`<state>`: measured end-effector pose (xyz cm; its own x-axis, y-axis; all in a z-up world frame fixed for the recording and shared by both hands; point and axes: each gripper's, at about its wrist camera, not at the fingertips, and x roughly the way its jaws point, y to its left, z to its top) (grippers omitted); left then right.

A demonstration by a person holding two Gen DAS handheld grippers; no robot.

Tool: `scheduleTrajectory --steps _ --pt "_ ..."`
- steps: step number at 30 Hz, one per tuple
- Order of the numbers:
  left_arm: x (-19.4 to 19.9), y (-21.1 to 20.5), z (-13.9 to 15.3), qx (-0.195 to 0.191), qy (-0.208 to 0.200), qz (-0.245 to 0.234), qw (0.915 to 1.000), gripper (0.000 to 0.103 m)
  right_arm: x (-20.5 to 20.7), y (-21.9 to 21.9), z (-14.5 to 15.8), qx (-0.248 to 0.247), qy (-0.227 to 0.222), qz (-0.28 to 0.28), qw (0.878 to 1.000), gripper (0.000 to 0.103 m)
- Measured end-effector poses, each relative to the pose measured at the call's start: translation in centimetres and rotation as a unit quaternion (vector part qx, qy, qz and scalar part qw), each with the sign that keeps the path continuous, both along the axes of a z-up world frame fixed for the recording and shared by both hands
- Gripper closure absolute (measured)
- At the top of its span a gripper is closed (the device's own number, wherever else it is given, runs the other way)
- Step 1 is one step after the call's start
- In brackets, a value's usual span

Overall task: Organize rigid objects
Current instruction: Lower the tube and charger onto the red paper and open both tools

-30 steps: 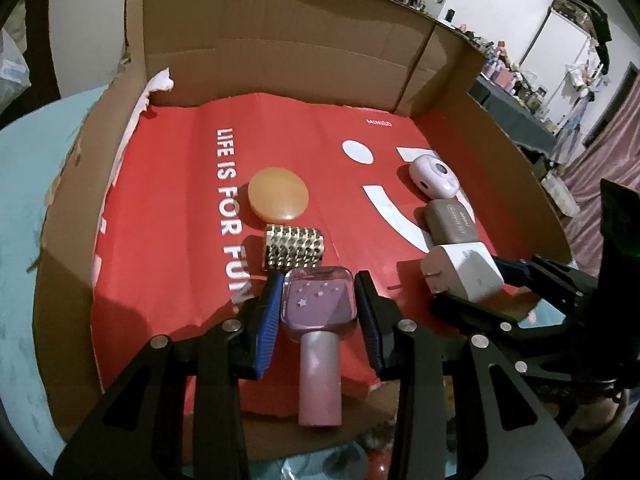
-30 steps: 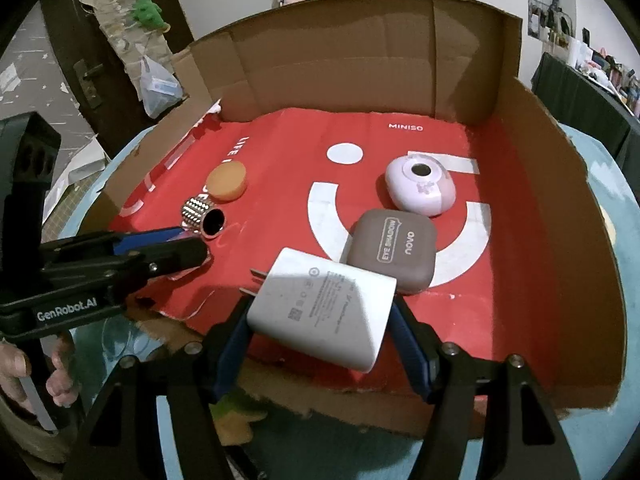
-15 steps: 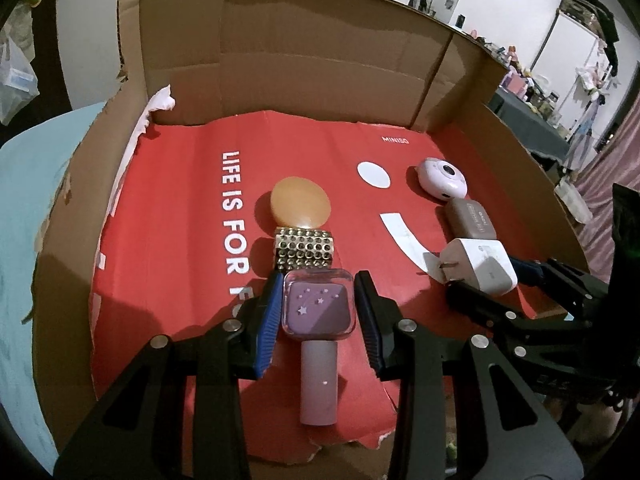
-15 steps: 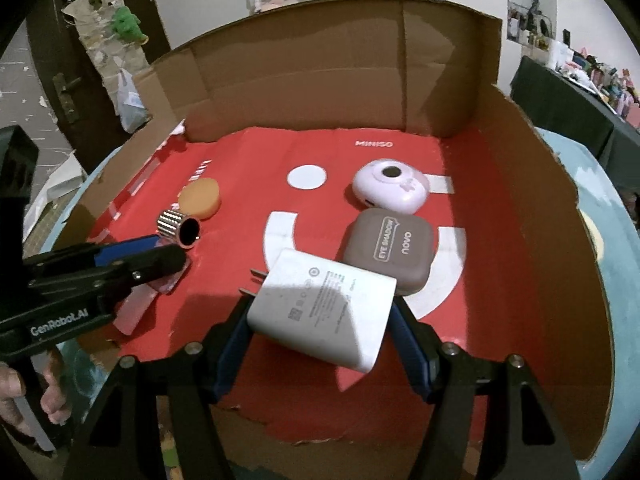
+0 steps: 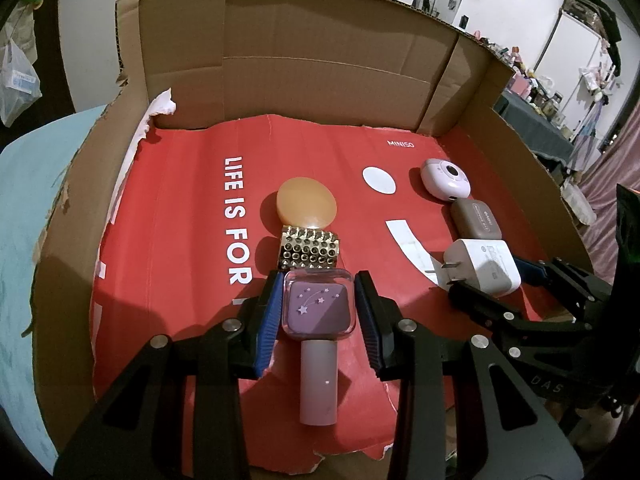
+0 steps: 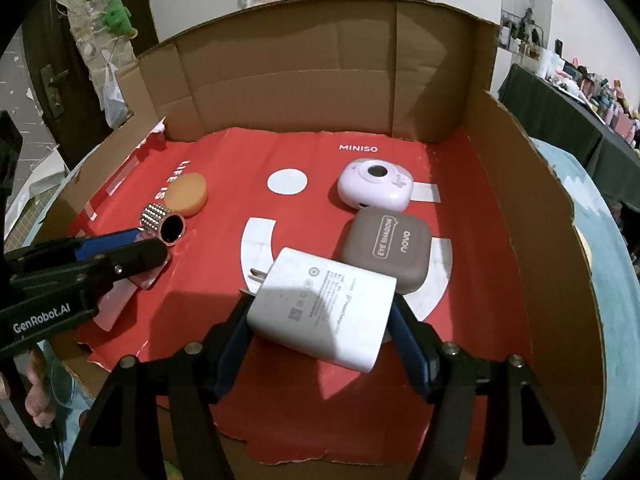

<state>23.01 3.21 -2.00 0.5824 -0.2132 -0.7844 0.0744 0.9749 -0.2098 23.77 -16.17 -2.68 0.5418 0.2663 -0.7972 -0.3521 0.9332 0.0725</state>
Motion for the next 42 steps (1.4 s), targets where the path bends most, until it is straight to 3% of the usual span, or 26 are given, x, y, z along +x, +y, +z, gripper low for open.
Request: scheduleTrajectory --steps 18,37,38,40,42 --pt "0.0 0.2 0.0 -0.006 0.001 0.002 1.0000 0.069 0.1 0.0 0.0 0.002 0.000 -0.001 1.000 0.033" --pt "-0.3 -0.3 0.5 0.018 -0.006 0.011 0.9998 0.068 -0.2 -0.2 0.5 0.012 -0.004 -0.001 1.000 0.032" --pt "-0.5 -0.3 0.7 0.022 -0.010 0.012 0.9996 0.067 -0.3 -0.2 0.6 0.013 -0.005 -0.001 1.000 0.031" --pt "-0.7 -0.4 1.0 0.026 -0.014 0.013 0.9995 0.053 -0.6 -0.3 0.9 0.015 -0.009 0.000 1.000 0.028" --pt "-1.1 -0.3 1.3 0.029 -0.020 0.015 0.9992 0.045 -1.1 -0.3 1.3 0.016 -0.016 0.001 1.000 0.023"
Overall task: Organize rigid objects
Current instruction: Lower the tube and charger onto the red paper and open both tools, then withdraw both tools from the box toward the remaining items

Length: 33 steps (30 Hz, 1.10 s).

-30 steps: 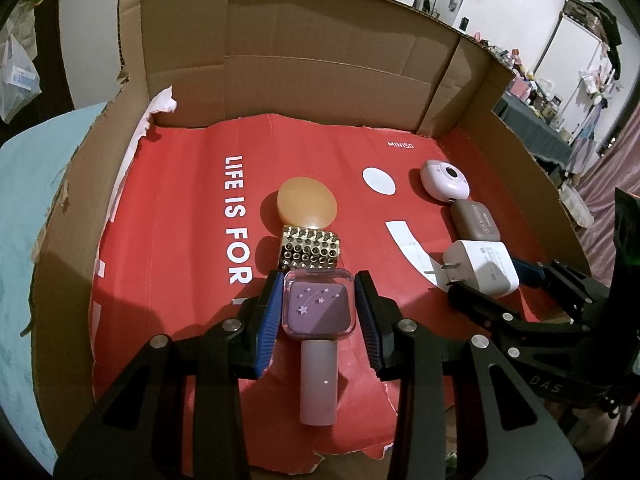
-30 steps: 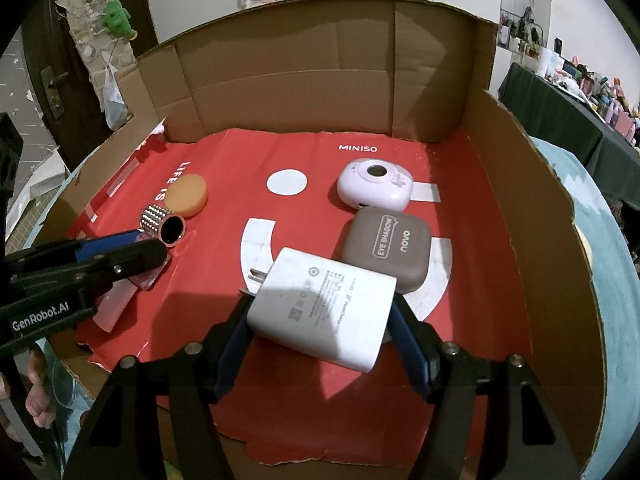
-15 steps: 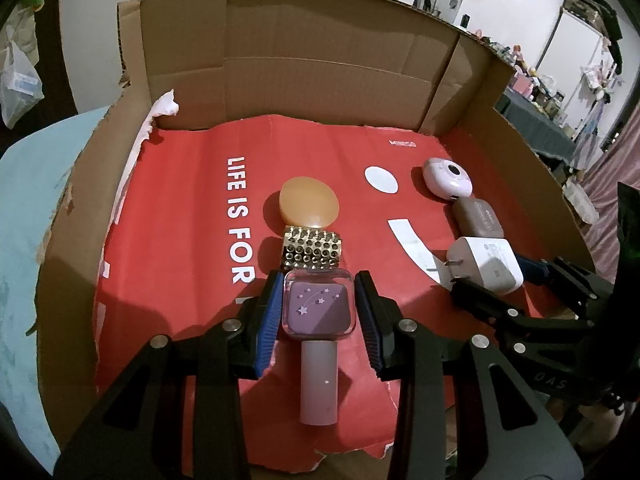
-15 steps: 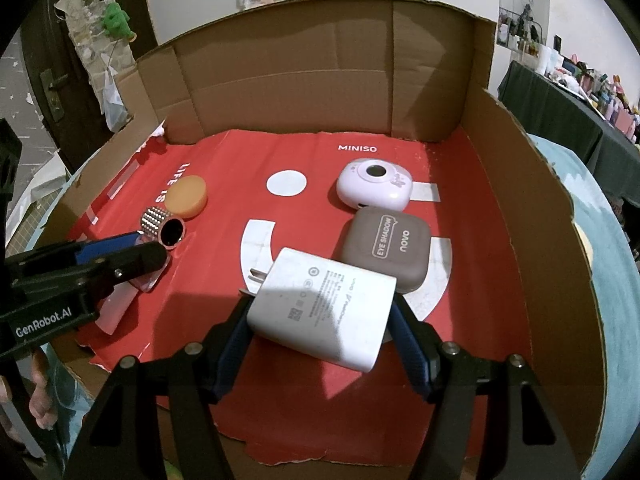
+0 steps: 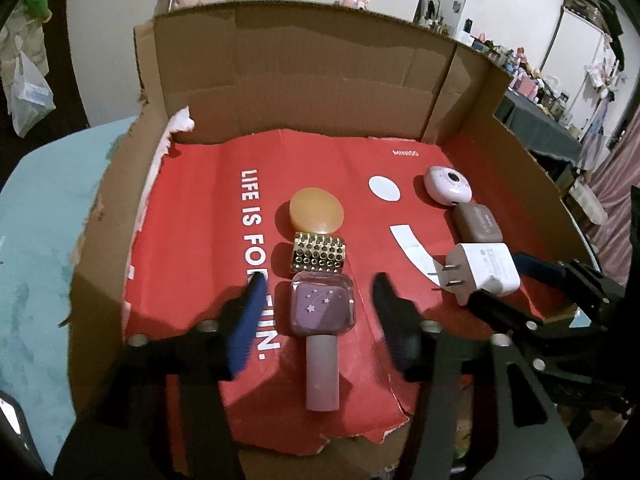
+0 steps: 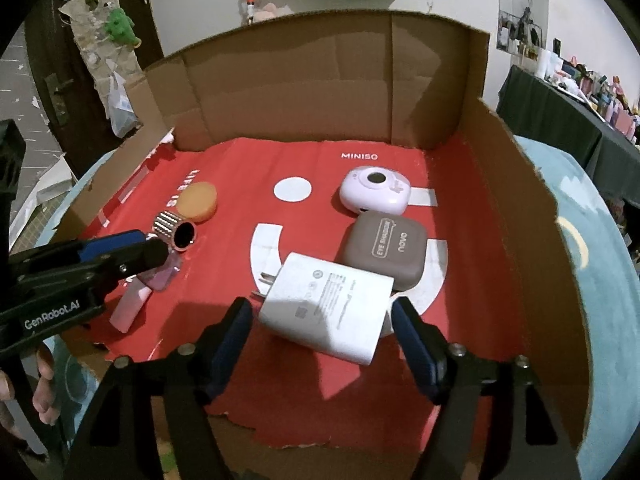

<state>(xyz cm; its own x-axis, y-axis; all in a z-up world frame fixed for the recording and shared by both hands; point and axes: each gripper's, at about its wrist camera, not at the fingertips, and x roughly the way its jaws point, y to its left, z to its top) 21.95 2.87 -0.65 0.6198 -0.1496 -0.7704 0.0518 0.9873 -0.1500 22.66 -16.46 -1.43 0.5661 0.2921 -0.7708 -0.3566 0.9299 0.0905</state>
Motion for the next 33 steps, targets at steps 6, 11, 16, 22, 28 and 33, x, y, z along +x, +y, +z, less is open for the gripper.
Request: scheduleTrajectory --steps 6,11,16,22,28,33 --pt "-1.1 0.1 1.2 0.007 -0.016 0.004 0.9998 0.033 -1.6 -0.3 1.6 0.014 -0.021 0.005 1.000 0.017" --pt "-2.1 0.5 2.3 0.007 -0.033 0.013 0.9994 0.021 -3.2 -0.6 3.3 0.023 -0.044 0.010 0.999 0.008" --pt "-3.4 0.6 3.4 0.010 -0.050 0.019 0.9985 0.005 -4.6 -1.0 4.8 0.037 -0.065 0.017 0.997 0.000" --pt "-4.8 0.8 4.6 0.013 -0.068 0.019 0.9974 0.000 -6.2 -1.4 6.1 0.057 -0.076 0.029 0.995 0.000" --pt "-6.6 0.7 5.7 0.017 -0.083 0.011 0.9964 0.000 -7.8 -1.3 7.1 0.069 -0.096 0.039 0.992 0.000" --pt "-8.0 0.9 6.2 0.015 -0.086 0.011 0.9961 0.000 -9.0 -1.4 8.0 0.080 -0.111 0.039 0.990 0.000"
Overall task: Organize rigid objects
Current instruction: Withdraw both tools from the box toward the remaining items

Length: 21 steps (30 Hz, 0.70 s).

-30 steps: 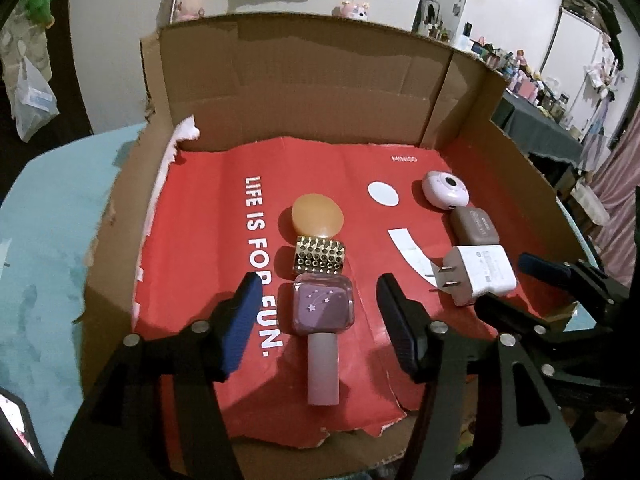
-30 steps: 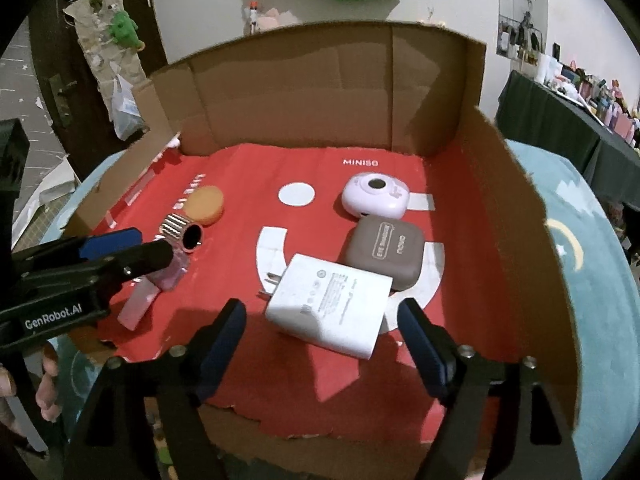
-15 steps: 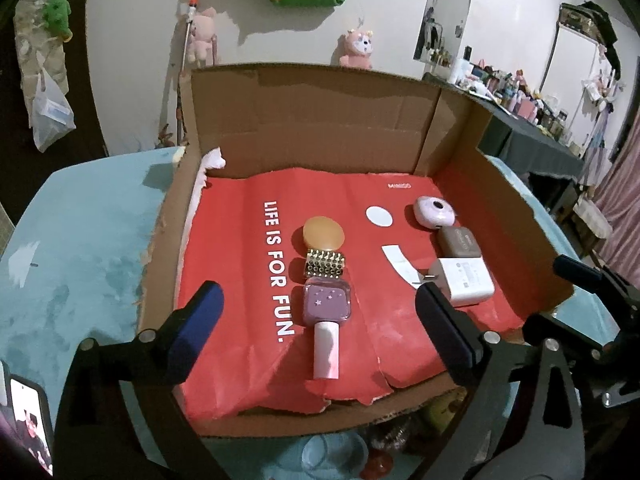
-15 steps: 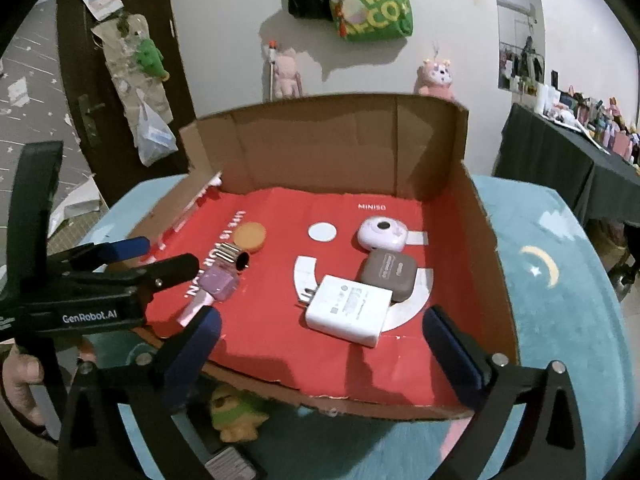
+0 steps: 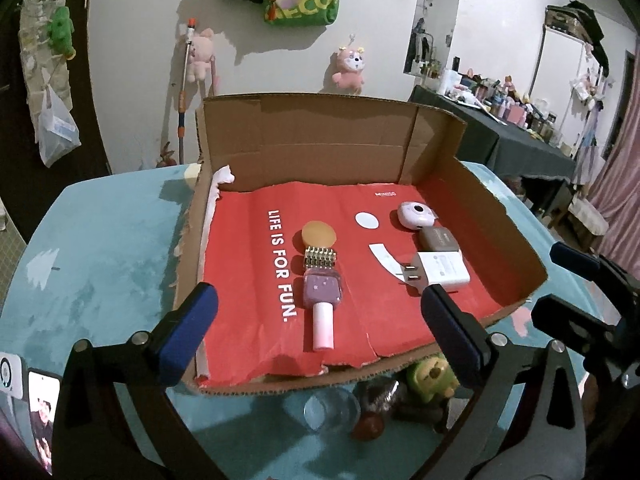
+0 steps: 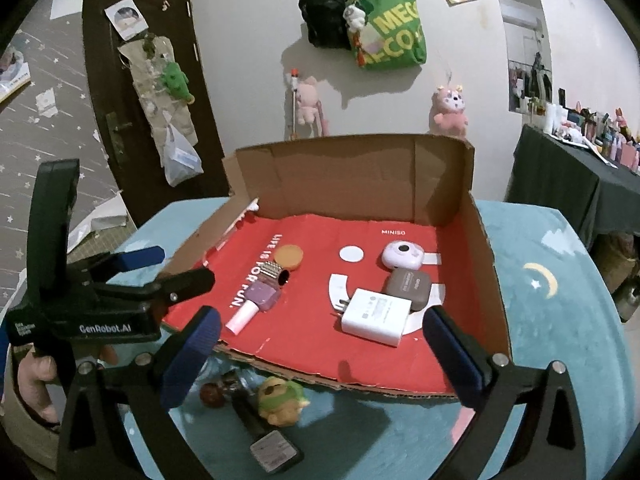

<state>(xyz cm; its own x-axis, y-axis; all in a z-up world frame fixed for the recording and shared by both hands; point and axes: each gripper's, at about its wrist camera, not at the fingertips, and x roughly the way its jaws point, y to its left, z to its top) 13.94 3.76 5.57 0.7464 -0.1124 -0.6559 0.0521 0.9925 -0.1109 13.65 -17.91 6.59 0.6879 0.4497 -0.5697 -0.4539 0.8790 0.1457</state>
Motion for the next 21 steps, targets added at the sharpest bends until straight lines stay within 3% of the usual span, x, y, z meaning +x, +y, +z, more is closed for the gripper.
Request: scheduleTrajectory --steps 12,21 --pt "-4.4 0.1 1.2 0.007 -0.017 -0.006 0.9998 0.000 -3.7 0.1 1.8 0.003 -0.038 0.004 0.999 0.000" --pt "-6.9 0.1 0.7 0.017 -0.018 -0.003 0.9997 0.000 -6.3 0.9 1.7 -0.024 -0.063 0.008 0.998 0.000"
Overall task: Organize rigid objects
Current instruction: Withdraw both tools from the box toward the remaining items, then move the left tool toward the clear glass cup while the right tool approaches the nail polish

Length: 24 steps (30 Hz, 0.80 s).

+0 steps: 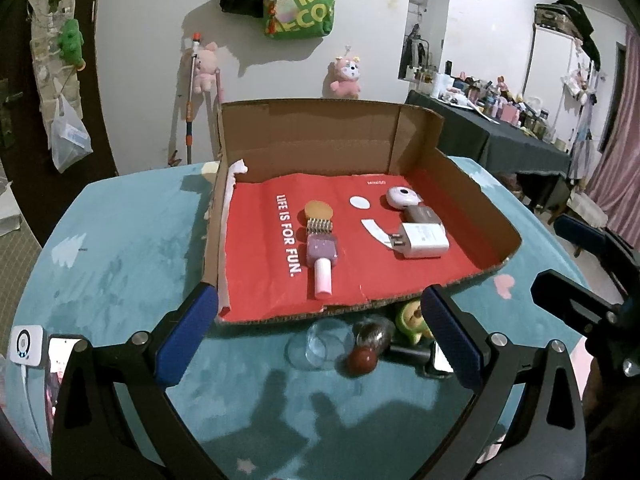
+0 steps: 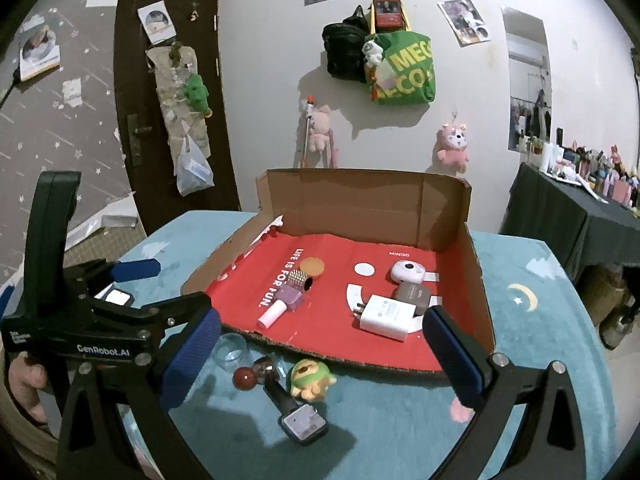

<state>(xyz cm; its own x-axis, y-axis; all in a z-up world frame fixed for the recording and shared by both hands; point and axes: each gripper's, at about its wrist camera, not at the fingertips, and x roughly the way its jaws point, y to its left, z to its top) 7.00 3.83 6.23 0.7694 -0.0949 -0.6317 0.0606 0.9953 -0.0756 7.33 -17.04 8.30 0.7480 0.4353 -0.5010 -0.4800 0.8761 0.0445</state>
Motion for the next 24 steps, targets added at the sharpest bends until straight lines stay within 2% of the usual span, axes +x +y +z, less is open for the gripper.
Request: scheduleTrajectory --steps 8,14,24 --pt "-1.7 0.1 -1.5 -0.006 0.011 -0.006 0.9999 0.000 -1.4 0.1 -1.6 0.004 0.010 0.006 1.000 0.000" --pt "-2.0 -0.1 -2.8 -0.004 0.027 -0.012 0.9996 0.000 -1.9 0.4 -3.3 -0.007 0.026 0.008 1.000 0.000" --pt "-1.4 0.8 -5.3 -0.024 0.059 0.002 0.9980 0.000 -1.9 0.5 -5.9 -0.016 0.055 0.007 0.998 0.002"
